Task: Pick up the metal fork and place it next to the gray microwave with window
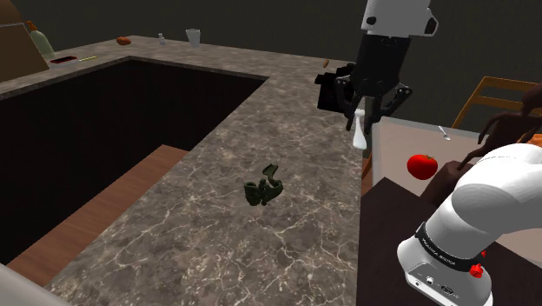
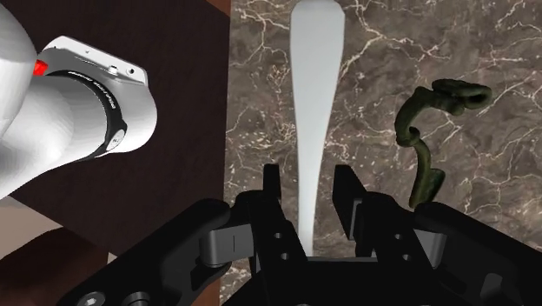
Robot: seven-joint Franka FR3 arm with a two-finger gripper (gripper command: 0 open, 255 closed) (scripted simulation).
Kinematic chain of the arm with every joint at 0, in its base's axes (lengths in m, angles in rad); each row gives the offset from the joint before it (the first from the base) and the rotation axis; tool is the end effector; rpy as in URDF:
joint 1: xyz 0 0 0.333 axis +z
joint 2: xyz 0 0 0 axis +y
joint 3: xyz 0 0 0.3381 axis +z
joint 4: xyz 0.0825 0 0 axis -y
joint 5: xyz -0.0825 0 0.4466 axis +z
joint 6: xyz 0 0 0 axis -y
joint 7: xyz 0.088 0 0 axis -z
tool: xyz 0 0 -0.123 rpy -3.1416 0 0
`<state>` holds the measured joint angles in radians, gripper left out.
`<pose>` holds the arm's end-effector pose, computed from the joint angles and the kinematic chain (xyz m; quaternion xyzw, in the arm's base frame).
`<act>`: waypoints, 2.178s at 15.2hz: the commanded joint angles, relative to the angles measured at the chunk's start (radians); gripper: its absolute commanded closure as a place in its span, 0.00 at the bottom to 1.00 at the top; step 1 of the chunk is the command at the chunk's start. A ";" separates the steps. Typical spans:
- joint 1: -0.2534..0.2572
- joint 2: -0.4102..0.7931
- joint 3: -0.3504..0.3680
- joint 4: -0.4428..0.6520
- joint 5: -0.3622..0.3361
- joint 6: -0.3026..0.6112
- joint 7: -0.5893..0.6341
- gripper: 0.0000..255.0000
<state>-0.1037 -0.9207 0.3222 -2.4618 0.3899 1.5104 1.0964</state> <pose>0.3032 0.1377 0.5549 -0.8763 0.4761 0.0612 0.0400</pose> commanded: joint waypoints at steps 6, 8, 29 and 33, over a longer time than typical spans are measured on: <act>-0.008 0.028 -0.021 0.108 -0.020 -0.080 0.016 1.00; -0.010 0.038 -0.026 0.140 -0.024 -0.102 0.020 1.00; -0.027 0.182 -0.063 0.518 -0.058 -0.332 0.078 1.00; -0.029 0.211 -0.066 0.584 -0.061 -0.369 0.089 1.00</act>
<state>-0.1324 -0.7161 0.2581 -1.8910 0.3307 1.1489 1.1844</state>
